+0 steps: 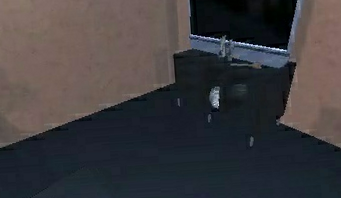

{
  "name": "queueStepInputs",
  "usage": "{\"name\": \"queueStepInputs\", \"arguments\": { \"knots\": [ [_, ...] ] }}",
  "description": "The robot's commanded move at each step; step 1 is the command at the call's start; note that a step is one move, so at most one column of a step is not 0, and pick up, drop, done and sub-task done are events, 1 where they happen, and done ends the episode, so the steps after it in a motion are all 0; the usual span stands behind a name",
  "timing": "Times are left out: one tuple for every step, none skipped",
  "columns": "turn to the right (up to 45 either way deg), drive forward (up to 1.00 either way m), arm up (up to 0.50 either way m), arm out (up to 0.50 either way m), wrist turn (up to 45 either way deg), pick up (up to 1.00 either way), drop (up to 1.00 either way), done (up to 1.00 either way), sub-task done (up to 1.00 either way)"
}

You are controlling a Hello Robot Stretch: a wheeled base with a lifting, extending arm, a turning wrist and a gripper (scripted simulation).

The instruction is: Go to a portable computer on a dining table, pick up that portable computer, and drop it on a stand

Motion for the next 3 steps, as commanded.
{"name": "queueStepInputs", "arguments": {
  "knots": [
    [0.0, 1.0, 0.0, 0.0, 0.0, 0.0, 0.0, 0.0, 0.0],
    [0.0, 0.75, 0.0, 0.0, 0.0, 0.0, 0.0, 0.0, 0.0],
    [-45.0, 0.0, 0.0, 0.0, 0.0, 0.0, 0.0, 0.0, 0.0]
  ]
}}
